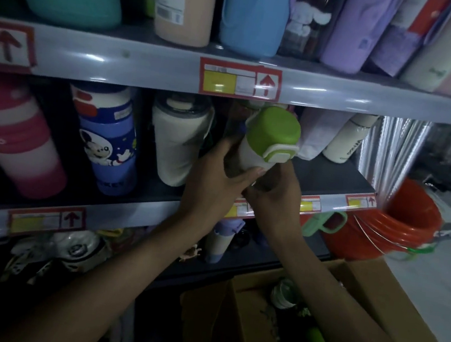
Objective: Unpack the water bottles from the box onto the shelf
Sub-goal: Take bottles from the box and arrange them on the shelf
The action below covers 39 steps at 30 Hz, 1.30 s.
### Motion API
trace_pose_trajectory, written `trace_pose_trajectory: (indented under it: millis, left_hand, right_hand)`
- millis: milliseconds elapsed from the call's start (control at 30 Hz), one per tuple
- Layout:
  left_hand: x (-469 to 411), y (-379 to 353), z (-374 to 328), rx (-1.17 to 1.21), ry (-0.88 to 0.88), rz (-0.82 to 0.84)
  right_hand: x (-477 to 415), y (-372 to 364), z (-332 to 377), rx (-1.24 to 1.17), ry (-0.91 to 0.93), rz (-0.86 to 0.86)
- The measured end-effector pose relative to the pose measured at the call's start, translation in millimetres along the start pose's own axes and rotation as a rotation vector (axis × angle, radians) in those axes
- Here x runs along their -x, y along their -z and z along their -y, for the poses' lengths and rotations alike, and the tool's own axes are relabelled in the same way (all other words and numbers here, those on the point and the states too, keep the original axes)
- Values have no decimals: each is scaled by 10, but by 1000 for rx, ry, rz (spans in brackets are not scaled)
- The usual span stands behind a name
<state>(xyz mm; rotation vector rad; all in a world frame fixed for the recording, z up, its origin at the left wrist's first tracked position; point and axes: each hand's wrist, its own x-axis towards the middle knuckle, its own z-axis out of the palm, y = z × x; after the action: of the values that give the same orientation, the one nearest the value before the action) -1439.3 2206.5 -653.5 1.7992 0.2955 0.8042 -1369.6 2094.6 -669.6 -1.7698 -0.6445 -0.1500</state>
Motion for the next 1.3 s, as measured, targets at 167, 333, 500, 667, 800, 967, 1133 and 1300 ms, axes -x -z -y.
trace_pose_trajectory:
  millis: [167, 333, 500, 667, 800, 967, 1133, 1300]
  left_hand:
    - [-92, -25, 76, -42, 32, -44]
    - [-132, -54, 167, -61, 118, -23]
    - [-137, -40, 162, -81, 127, 4]
    - [-126, -32, 183, -126, 115, 3]
    - [-108, -28, 172, -136, 135, 14]
    - [-49, -14, 145, -166, 147, -52]
    - [9, 49, 120, -251, 160, -137]
    - [-1, 83, 151, -264, 206, -135]
  right_hand:
    - [-81, -139, -13, 11, 16, -59]
    - [-117, -197, -102, 74, -17, -66]
    - [-172, -249, -155, 133, 2, -64]
    - [-204, -311, -179, 205, 11, -66]
    - [-184, -307, -179, 200, 0, -67]
    - [-170, -309, -122, 172, 45, -45]
    - [-184, -346, -36, 140, 31, 34]
    - [-153, -402, -25, 143, -24, 41]
